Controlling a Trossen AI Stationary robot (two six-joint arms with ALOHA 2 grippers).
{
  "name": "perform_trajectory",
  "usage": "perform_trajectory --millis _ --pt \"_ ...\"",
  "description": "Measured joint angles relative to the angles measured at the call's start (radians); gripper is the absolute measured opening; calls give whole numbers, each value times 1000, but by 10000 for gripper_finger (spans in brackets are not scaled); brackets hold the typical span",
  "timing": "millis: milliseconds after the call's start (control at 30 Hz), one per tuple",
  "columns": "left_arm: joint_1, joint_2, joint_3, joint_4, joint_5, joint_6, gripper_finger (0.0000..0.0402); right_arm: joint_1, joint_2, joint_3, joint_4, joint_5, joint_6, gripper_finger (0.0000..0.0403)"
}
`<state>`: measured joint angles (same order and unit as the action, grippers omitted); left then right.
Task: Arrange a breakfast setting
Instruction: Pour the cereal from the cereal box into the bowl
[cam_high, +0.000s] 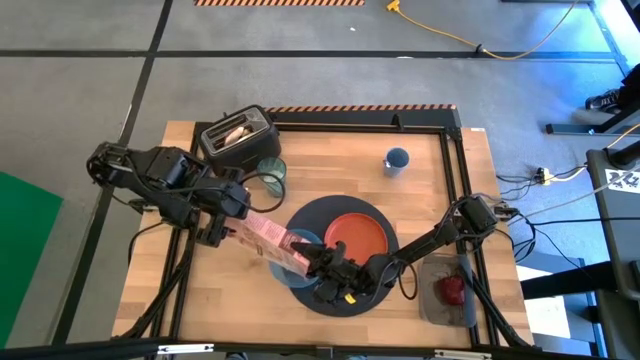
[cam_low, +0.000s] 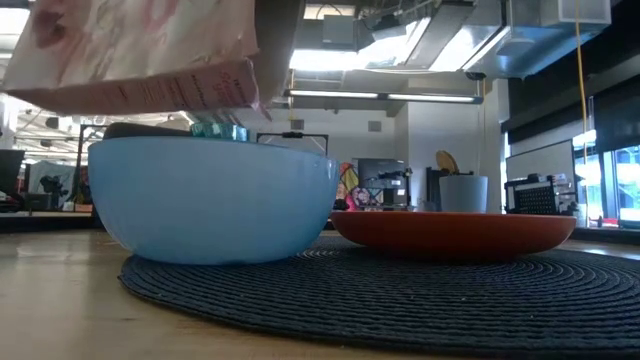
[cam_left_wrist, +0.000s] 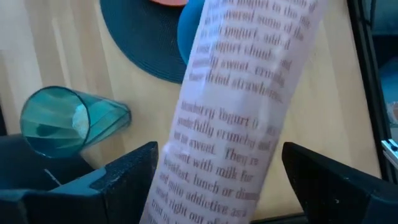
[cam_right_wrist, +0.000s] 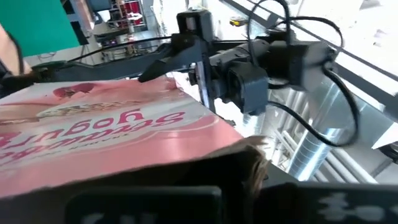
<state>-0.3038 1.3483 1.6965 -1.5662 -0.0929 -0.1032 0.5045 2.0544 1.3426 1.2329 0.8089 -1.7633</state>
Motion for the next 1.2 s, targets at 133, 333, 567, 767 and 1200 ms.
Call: perform_trajectory --millis 133,333,567,767,1200 --pt "-7 -45 -64 -5 -25 -22 335 0 0 0 35 -10 -23 0" --pt "-7 -129 -146 -7 -34 -29 334 0 0 0 52 -18 -31 0" --pt "-7 -156 -154 -5 -31 -5 287 -1 0 0 58 -42 -32 0" --pt "-7 -152 -154 -2 4 53 199 0 0 0 42 -49 -33 0" --pt "-7 -150 -156 -12 47 109 170 0 -3 2 -161 44 259 47"
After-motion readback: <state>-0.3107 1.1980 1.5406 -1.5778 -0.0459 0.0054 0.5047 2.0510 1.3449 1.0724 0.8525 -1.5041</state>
